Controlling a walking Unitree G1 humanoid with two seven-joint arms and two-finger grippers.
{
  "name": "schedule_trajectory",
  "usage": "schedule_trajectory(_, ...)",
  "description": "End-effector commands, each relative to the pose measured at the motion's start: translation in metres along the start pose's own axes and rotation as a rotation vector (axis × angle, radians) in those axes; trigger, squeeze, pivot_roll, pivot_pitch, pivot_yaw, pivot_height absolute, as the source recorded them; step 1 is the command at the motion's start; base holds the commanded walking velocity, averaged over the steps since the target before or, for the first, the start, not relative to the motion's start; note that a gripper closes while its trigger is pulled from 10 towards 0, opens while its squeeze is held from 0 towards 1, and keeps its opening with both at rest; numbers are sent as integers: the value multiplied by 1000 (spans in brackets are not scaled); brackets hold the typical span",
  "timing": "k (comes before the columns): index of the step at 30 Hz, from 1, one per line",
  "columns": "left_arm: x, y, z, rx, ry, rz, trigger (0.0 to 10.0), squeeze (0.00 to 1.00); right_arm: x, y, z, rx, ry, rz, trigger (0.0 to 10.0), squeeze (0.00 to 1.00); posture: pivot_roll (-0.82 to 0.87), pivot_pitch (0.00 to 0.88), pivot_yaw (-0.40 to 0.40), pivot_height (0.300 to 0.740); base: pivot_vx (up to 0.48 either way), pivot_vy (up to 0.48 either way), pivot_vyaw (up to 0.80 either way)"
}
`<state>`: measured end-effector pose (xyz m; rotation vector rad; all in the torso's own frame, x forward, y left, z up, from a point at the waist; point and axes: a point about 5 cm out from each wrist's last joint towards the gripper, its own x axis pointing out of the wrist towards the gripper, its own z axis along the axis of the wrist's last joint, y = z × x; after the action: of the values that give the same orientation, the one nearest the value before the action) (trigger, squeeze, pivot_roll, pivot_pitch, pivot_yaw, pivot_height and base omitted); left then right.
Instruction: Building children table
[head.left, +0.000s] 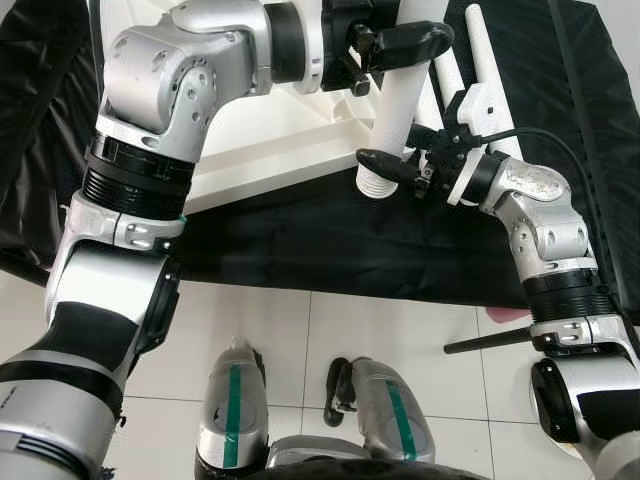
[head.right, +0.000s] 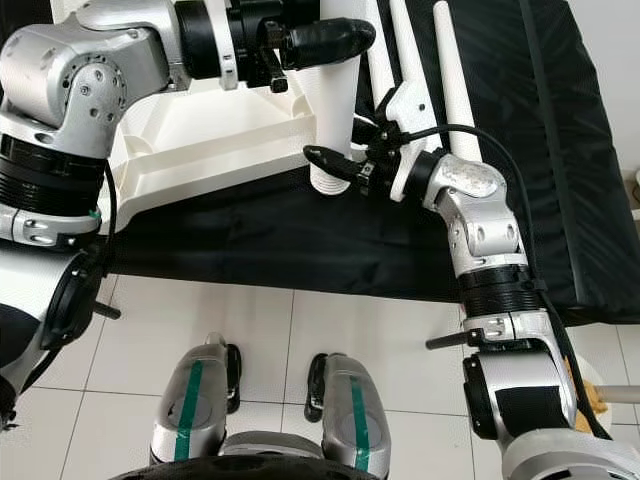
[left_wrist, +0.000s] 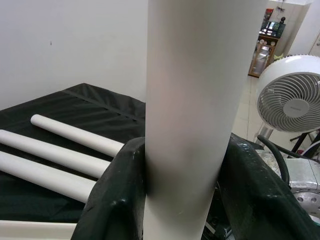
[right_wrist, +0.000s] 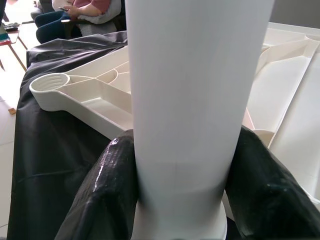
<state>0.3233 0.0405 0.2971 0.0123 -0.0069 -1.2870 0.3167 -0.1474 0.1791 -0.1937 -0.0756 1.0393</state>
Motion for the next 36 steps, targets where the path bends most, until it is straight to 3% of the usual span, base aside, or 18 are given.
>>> schedule_trajectory(1, 1, -1, 10, 8, -30, -6, 0, 0, 2, 0, 0, -6, 10, 4, 10000, 0, 67, 15, -31, 740, 0, 0, 0)
schedule_trajectory(2, 3, -1, 11, 8, -36, -4, 3922, 0, 2, -1, 0, -1, 12, -5, 10000, 0, 65, 14, -33, 740, 0, 0, 0)
schedule_trajectory(3, 4, -1, 12, 33, -35, 13, 10000, 0, 2, -4, 0, 13, 17, -31, 10000, 0, 63, 10, -37, 740, 0, 0, 0)
schedule_trajectory(5, 5, 0, 12, 49, -33, 28, 10000, 0, 3, -5, -1, 24, 18, -52, 10000, 0, 63, 10, -37, 740, 0, 0, 0)
schedule_trajectory(6, 5, 1, 13, 58, -37, 53, 10000, 0, 4, -8, -1, 35, 15, -83, 10000, 1000, 62, 7, -38, 740, 0, 0, 0)
schedule_trajectory(11, 3, 7, 16, 58, -61, 101, 10000, 0, 6, -10, -1, 48, 0, -138, 10000, 1000, 62, 5, -38, 740, 0, 0, 0)
schedule_trajectory(14, -3, 12, 18, 37, -97, 146, 10000, 0, 13, -11, 1, 69, -34, -237, 10000, 1000, 59, 1, -37, 740, 0, 0, 0)
schedule_trajectory(24, -8, 14, 20, 31, -121, 181, 10000, 0, 22, -10, 4, 75, -77, -369, 10000, 1000, 61, 0, -34, 740, 0, 0, 0)
schedule_trajectory(25, -9, 14, 20, 31, -126, 185, 10000, 0, 25, -8, 6, 73, -85, -389, 10000, 0, 62, 0, -34, 740, 0, 0, 0)
schedule_trajectory(36, -2, 6, 19, 44, -136, 175, 10000, 0, 39, -6, 25, 57, -104, -483, 10000, 0, 66, 0, -36, 740, 0, 0, 0)
